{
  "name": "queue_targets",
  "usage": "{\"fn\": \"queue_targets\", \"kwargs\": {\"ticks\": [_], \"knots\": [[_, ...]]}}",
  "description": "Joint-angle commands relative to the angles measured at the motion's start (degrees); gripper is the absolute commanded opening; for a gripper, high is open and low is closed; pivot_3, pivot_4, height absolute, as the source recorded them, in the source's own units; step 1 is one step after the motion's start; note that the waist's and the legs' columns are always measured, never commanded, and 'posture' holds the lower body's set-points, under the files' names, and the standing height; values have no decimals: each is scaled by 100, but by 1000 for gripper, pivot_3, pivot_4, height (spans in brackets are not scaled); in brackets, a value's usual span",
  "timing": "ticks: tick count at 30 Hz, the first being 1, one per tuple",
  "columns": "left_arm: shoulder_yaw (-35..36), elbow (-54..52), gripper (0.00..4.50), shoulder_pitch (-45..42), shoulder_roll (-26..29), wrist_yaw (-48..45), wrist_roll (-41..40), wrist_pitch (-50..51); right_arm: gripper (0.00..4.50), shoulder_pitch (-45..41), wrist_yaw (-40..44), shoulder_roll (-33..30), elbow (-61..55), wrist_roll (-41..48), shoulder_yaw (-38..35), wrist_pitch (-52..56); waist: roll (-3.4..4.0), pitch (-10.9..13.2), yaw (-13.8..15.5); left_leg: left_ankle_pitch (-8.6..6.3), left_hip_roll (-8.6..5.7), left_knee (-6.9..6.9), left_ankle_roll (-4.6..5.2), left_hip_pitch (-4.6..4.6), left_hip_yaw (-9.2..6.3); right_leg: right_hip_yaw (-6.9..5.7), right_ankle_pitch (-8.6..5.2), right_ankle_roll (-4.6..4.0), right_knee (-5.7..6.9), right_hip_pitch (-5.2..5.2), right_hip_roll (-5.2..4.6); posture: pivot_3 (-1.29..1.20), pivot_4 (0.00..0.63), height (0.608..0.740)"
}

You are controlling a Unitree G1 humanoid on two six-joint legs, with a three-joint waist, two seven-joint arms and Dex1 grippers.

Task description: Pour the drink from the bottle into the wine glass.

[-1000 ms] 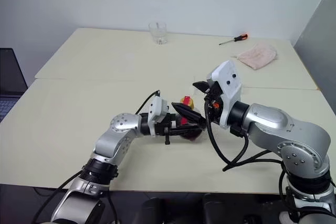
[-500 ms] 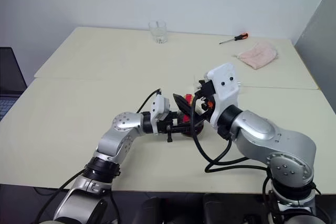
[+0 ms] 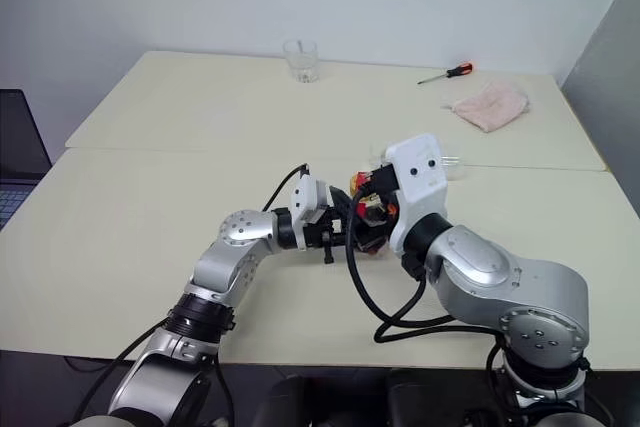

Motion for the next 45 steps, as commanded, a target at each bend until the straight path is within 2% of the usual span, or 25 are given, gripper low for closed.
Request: {"fn": "queue_targets", "kwargs": {"ticks": [1, 5, 6, 12, 14, 19, 23, 28, 33, 40, 45], "knots": [[73, -143, 1318, -92, -50, -6, -82, -119, 2850, -172, -57, -108, -223, 121, -59, -33, 0, 0, 0, 0, 0, 1, 0, 0, 0, 0, 0, 0, 0, 0, 0, 0, 150, 740], [75, -106, 1315, -118, -58, 4, -78, -115, 1443, -219, -76, -224, -196, 183, -38, -59, 0, 0, 1, 0, 0, 1, 0, 0, -2, -1, 0, 0, 0, 1, -1, 0, 150, 740], [77, -98, 1312, -122, -60, 5, -75, -116, 1243, -227, -72, -246, -191, 191, -31, -65, 0, 0, 1, 0, 0, 1, 0, -1, -3, -2, 0, 0, 0, 1, 0, 0, 150, 740], [78, -33, 1293, -170, -92, 4, -52, -119, 1245, -335, 89, -446, -149, 117, -13, -91, 0, 0, 1, 0, 0, 1, 0, -1, -3, -2, 0, 0, 0, 0, 0, 0, 150, 740], [65, -39, 1293, -179, -108, 1, -60, -89, 1245, -380, 515, -775, -55, -50, -80, -160, 0, 0, 3, 0, -1, 1, 0, -1, -5, -4, 0, 0, 0, 1, 0, 0, 150, 740], [9, -119, 1285, -158, -123, -76, -95, 9, 1245, -318, 2467, -1742, 557, -660, -281, -982, 0, 0, 17, 0, -4, 3, 0, -2, -2, -5, 0, 0, -5, 3, -2, 0, 150, 740], [23, -242, 1283, -130, -46, -103, -135, 89, 1245, -149, 4973, -2552, 1378, -1434, -157, -2314, 0, 1, 31, 0, -10, 4, 1, -2, -3, -11, 0, 0, -5, 3, 3, 0, 150, 740], [64, -478, 1273, -34, 52, -26, -178, 254, 1245, -364, 7005, -2913, 2262, -2001, 249, -3186, 4, 3, 20, 0, -6, 6, 1, 2, -4, -19, 0, 0, -1, 2, 14, 0, 150, 740], [98, -848, 1266, 182, 144, 115, -196, 448, 1245, -894, 8746, -2814, 3522, -2601, 561, -4223, 9, 6, 29, 0, -2, 10, 1, 3, -4, -23, 2, -3, 2, 3, 20, 0, 150, 740], [129, -1139, 1262, 325, 229, 295, -215, 602, 1245, -1390, 9678, -2385, 4484, -3236, 906, -4841, 16, 10, 35, 0, -3, 14, 0, 3, 0, -22, 2, -3, 2, 2, 18, 0, 150, 740], [121, -1203, 1258, 367, 249, 384, -235, 623, 1245, -1655, 9737, -2412, 4451, -3327, 904, -4378, 19, 12, 49, 0, -2, 13, 0, 3, -3, -26, 14, -23, 3, 2, 18, 0, 150, 740]]}}
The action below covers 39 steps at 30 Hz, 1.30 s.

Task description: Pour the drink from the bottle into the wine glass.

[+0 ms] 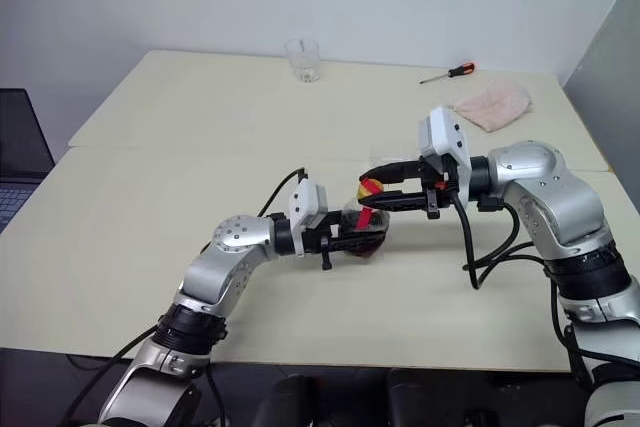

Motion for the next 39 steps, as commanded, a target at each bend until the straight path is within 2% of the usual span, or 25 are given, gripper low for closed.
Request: {"fn": "queue_targets", "kwargs": {"ticks": [1, 5, 13, 14, 15, 18, 23, 25, 28, 30, 36, 39], "knots": [[218, -358, 1258, 33, 16, 0, -242, -55, 1245, -229, -15, -185, -123, -160, -272, 275, 0, 0, 2, 0, 0, 0, 0, 0, 0, 0, 0, -1, 0, 0, 0, 0, 150, 740], [221, -358, 1240, 5, -33, 54, -266, -90, 1245, -295, -49, -326, -364, -207, -271, 621, 1, 1, 4, 0, -1, 0, 0, 0, 2, 1, 2, -3, 0, 0, -2, 0, 150, 740], [197, -244, 1186, -70, -93, -2, -288, -118, 4057, -295, -271, -368, -1238, 188, -601, 1412, 3, 2, -9, 0, 1, 1, 0, 1, 0, 0, 1, -2, 2, 0, -1, 0, 150, 740], [194, -224, 1186, -82, -101, -13, -285, -122, 4381, -289, -336, -341, -1314, 255, -682, 1491, 3, 2, -7, 0, 0, 1, 0, 1, -1, 0, 1, -2, 4, 0, 0, 0, 150, 740], [193, -190, 1186, -104, -109, -27, -282, -132, 4500, -291, -427, -309, -1369, 348, -779, 1586, 3, 2, -5, 0, 1, 1, 0, 1, -2, -1, 1, -2, 4, 0, 0, 0, 150, 740], [189, -150, 1186, -126, -131, -43, -278, -156, 4500, -237, -765, -256, -1516, 537, -1083, 1851, 3, 2, -2, 0, -1, 3, 0, 0, -1, 0, 2, -3, 4, 1, -2, 0, 150, 740], [237, 7, 1186, -194, -260, 17, -306, -216, 4500, 95, -2322, 167, -2171, 1023, -1948, 2629, 3, 2, 6, 0, -3, 5, 0, 0, 1, 1, 2, -3, 4, 2, -6, 0, 150, 740], [286, 21, 1186, -207, -380, 57, -385, -167, 4500, 256, -3216, 520, -2652, 1186, -2143, 3010, 3, 2, -1, 0, -3, 2, 0, 0, -1, 3, 3, -3, 4, 2, -6, 0, 150, 740], [322, -23, 1186, -205, -590, 49, -542, -98, 4500, 424, -4634, 1209, -3314, 1276, -2286, 3539, 5, 1, -10, 0, 1, 2, -1, -1, -5, 7, 2, -2, 7, 1, -1, 0, 150, 740], [313, -32, 1186, -199, -683, 22, -596, -111, 4500, 428, -5274, 1573, -3501, 1392, -2354, 3854, 5, 1, -9, 0, 2, 2, -1, -1, -10, 11, 0, 0, 10, 1, 0, 0, 150, 740], [202, 171, 1186, -277, -876, 84, -420, -271, 4500, 571, -6848, 2470, -4125, 1559, -2360, 4532, 7, 0, -7, 1, -1, 4, -1, -2, -11, 13, 0, 1, 10, 2, -1, 0, 150, 740], [188, 237, 1186, -307, -912, 112, -376, -315, 4500, 597, -7218, 2579, -4324, 1560, -2380, 4771, 6, 0, -8, 1, -1, 3, -1, -4, -13, 12, 0, 1, 8, 2, -1, 0, 150, 740]]}}
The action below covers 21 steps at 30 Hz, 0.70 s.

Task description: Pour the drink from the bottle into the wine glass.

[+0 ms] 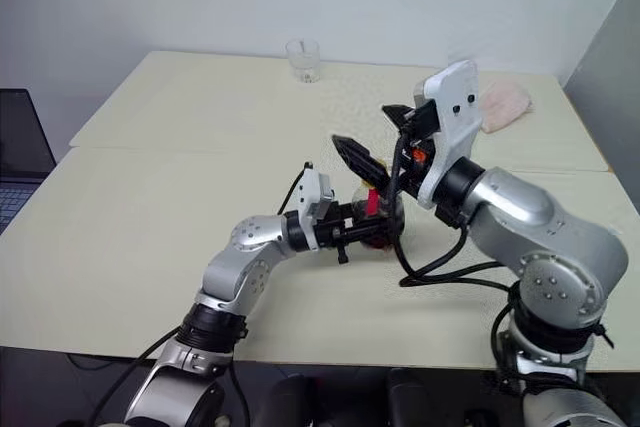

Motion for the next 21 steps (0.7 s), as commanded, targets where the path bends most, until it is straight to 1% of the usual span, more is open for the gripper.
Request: {"fn": "queue_targets", "kwargs": {"ticks": [1, 5, 10, 17, 18, 20, 21], "knots": [[-11, -60, 1186, -170, -68, 43, 10, -185, 4500, 36, -423, 13, -412, 90, -150, 235, 0, 0, -2, 0, 0, 0, 0, 0, 1, -1, 0, 0, -1, 0, 0, 0, 150, 740], [27, 101, 1186, -214, -41, 73, 99, -275, 4500, 511, -596, -59, -823, 266, -163, 538, 0, 0, -3, 0, 0, -1, 0, 0, -2, -1, -1, 2, -4, 2, -1, 0, 150, 740], [23, 252, 1186, -252, -3, 59, 197, -351, 4500, 845, -839, 83, -1058, 504, -185, 619, 0, -1, -16, 0, 0, -1, 0, -1, -3, -2, -5, 8, -3, 0, 2, 0, 150, 740], [-5, 369, 1186, -305, -15, 26, 267, -412, 4500, 873, -1025, 81, -1027, 517, -122, 463, 0, -1, -13, 0, 0, -1, 0, -1, -7, -2, -9, 16, -4, 2, 3, 0, 150, 740], [-5, 378, 1186, -310, -21, 22, 275, -418, 4122, 874, -1033, 74, -1024, 522, -117, 450, 0, -1, -13, 0, 0, -1, 0, -1, -8, -2, -9, 16, -4, 2, 3, 0, 150, 740], [-4, 397, 1186, -320, -27, 15, 287, -434, 3585, 874, -1049, 64, -1022, 528, -96, 432, 0, -1, -13, 0, 0, -1, 0, -1, -7, -2, -9, 16, -4, 2, 3, 0, 150, 740], [-4, 410, 1186, -327, -29, 13, 292, -444, 3171, 873, -1052, 61, -1020, 527, -82, 424, 0, -1, -13, 0, 0, -1, 0, -1, -7, -2, -9, 16, -5, 2, 3, 0, 150, 740]]}}
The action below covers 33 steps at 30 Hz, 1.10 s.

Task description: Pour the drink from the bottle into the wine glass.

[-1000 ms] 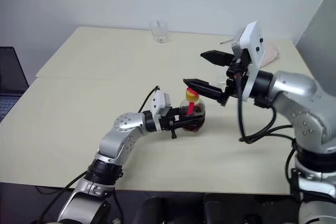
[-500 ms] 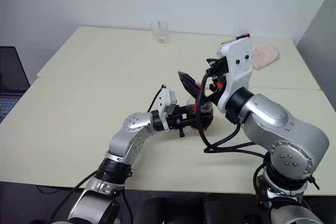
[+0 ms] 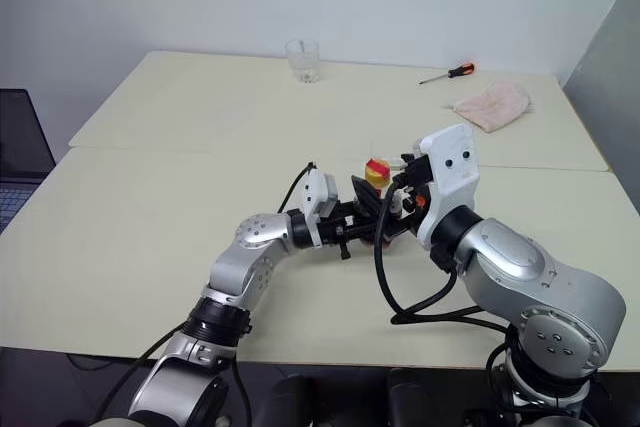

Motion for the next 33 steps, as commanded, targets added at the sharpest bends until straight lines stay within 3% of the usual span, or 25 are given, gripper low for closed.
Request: {"fn": "queue_targets", "kwargs": {"ticks": [1, 6, 14, 24, 33], "knots": [[-4, -76, 1186, -167, -37, -30, -16, -195, 2815, -80, -33, -18, -210, 74, -17, -172, 0, 0, 0, 0, 0, 0, 0, 0, 0, 0, 0, 0, 0, 0, 0, 0, 150, 740], [-5, -70, 1186, -165, -40, -35, -5, -210, 1204, -96, -29, -18, -177, 50, 69, -214, 0, 0, 0, 0, 0, 0, 0, 0, -1, -1, 0, 0, 0, 0, 0, 0, 150, 740], [-20, -126, 1186, -131, -26, -25, -8, -186, 1207, -232, 447, -328, 74, 68, 163, -408, 0, 0, 1, 0, 0, 0, 0, 0, -1, -1, 0, 0, -1, 0, 0, 0, 150, 740], [74, -494, 1146, 0, 188, 110, -75, 145, 1207, -270, 4159, -2431, 1703, -475, 405, -2263, 0, 0, 1, 0, -4, -2, 1, 1, 3, -5, 0, 0, -7, 2, 2, 0, 150, 740], [108, -1032, 1140, 305, 304, 380, -120, 495, 1207, -627, 6204, -3016, 2986, -1170, 1085, -3483, 0, 1, 10, 0, 0, 0, 1, 3, 3, -7, 0, 0, -4, 1, 6, 0, 150, 740]]}}
